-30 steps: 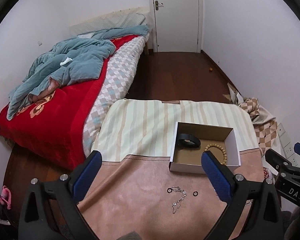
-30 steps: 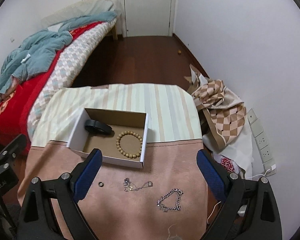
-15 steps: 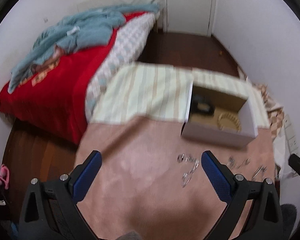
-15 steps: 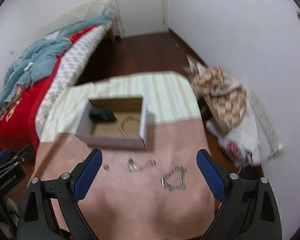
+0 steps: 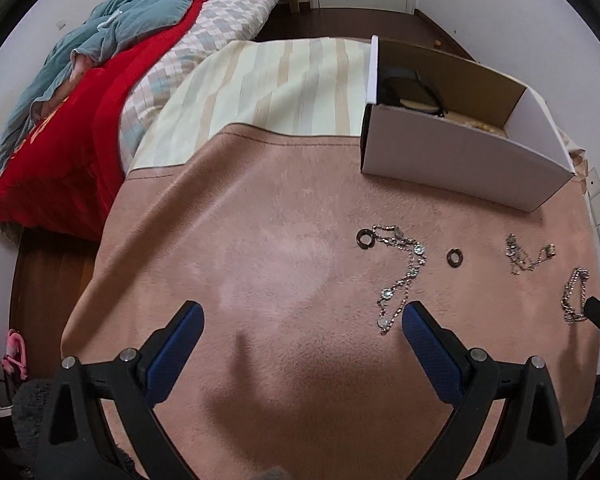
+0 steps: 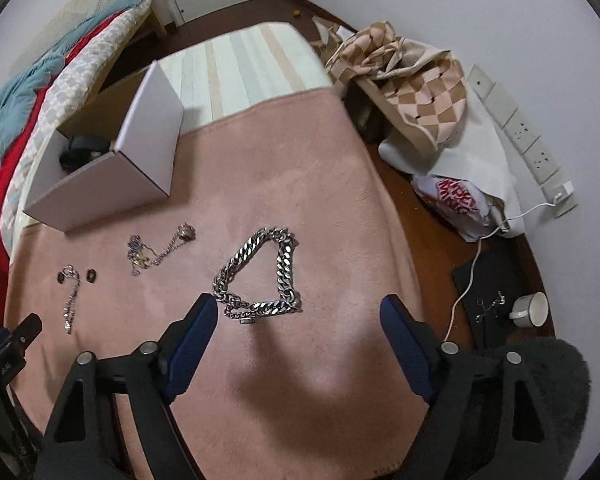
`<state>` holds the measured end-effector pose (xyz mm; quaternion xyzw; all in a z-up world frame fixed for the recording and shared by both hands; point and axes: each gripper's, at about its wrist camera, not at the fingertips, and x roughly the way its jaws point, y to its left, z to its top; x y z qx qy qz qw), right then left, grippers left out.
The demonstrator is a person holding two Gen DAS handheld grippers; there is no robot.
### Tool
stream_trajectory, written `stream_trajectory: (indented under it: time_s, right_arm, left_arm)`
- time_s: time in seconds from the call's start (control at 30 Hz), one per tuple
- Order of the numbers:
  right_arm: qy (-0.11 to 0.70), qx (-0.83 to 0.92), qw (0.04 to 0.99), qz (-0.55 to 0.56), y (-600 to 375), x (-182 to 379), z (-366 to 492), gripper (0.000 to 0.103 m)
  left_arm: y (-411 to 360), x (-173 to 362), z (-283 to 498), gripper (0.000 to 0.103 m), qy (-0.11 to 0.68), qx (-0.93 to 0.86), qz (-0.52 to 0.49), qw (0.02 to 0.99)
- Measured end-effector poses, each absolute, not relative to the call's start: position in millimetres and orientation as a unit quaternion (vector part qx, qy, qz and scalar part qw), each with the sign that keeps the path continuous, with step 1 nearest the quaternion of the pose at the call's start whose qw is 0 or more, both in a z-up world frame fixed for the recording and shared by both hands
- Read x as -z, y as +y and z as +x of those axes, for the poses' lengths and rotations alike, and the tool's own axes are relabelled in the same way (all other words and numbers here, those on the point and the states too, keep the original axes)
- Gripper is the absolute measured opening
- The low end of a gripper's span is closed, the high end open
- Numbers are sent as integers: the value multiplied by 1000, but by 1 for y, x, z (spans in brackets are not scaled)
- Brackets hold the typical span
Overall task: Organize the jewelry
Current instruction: 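Grasp the chunky silver chain bracelet with the right tool while the left grasps the silver ring chain, then lift both silver chains and carry them toward the white box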
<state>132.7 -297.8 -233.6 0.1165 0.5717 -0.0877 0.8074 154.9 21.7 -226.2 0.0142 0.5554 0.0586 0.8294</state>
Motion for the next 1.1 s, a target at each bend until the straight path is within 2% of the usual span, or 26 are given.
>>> stream_trajectory:
  time_s: [0.13,0.33,0.37,0.4,0.43,0.6,0.67,0.73,0.87,0.9,0.93,0.97,1.0,1.1]
  right_arm:
    - [573,96,807,103,-296,248,144,60]
    - [564,99,817,62,-283,252,150,56]
    - [561,93,821,56,-281,251,150,48]
    - [560,90,822,52,-279,250,149,23]
    - [561,89,822,48,-276,249,148,10]
    - [562,72,822,67,-272,248,141,10]
    - [560,69,823,67,-270,247,139,10]
    - [560,67,823,68,-268,247,139,10]
    - [562,63,821,72,-268,247,139,10]
    - [563,62,821,72,-269,247,139,10]
    - [563,62,821,72,-269,247,138,9]
    - [563,62,821,73,-269,247,138,9]
    - [563,61,821,76,-270,247,138,9]
    - [563,57,820,90,-273,246,139,9]
  left_arm:
    - [24,233,156,101,559,-60,12,827]
    - [23,241,158,101,565,-37,-3,824]
    - [23,242,157,101,567,-32,-7,823]
    - [22,244,157,101,570,-24,-13,821]
    - [22,246,157,101,573,-18,-20,819]
    - [20,249,160,100,572,9,-46,819]
    - [15,248,162,93,568,20,-40,822]
    - [10,250,166,80,572,27,-34,819]
    - [-3,250,170,65,568,32,-12,822]
    - [-6,248,170,55,566,32,-4,824]
    - [-10,247,170,39,560,33,8,827]
    - [-13,246,170,28,558,34,14,829]
    - [-14,245,169,7,556,42,15,830]
    - [-10,242,170,2,560,62,-11,826]
